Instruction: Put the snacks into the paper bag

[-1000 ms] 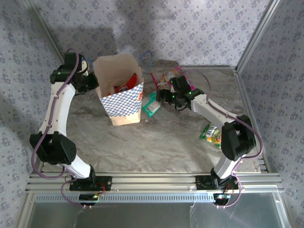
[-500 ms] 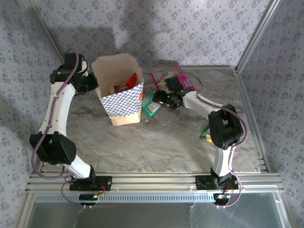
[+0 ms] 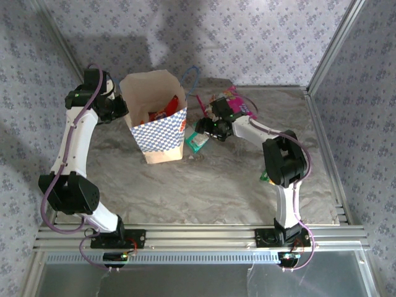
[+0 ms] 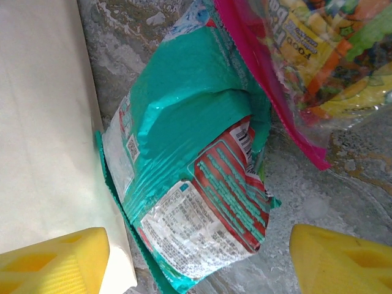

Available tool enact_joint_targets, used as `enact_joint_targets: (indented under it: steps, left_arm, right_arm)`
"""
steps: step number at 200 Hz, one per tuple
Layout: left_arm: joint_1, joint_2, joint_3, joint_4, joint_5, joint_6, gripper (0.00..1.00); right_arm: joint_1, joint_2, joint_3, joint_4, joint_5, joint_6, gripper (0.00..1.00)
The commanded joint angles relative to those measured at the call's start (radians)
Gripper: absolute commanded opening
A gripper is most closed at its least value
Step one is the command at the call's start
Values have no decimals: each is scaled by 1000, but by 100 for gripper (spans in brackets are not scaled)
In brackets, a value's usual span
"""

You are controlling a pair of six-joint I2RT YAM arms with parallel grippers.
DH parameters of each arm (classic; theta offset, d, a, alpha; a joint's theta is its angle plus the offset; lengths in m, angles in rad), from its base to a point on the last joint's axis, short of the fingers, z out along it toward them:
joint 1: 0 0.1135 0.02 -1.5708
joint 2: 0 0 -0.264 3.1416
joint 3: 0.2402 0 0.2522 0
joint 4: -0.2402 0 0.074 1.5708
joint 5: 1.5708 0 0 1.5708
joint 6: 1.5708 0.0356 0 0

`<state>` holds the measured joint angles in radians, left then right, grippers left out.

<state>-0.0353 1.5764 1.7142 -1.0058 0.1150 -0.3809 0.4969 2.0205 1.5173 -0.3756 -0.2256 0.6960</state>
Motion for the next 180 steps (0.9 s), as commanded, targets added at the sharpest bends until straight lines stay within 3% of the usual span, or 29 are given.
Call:
enact_joint_targets:
  steps: [1,117,146,180]
  left_arm:
    - [-3,-9,39,-43,-7,25,16]
    - [-3,-1,65,-54,-7,20,17]
    - [-4,-6,59,-54,-5,17,17]
    - [-3,-7,49,-53,-7,19,17]
  right_arm:
    - [-3,25,41,-44,-11,7,79]
    - [-4,122,97,-50,-42,19,77]
    - [-1,142,104,-48,-47,26,71]
    - [5,156,114,-54,-48,29,53]
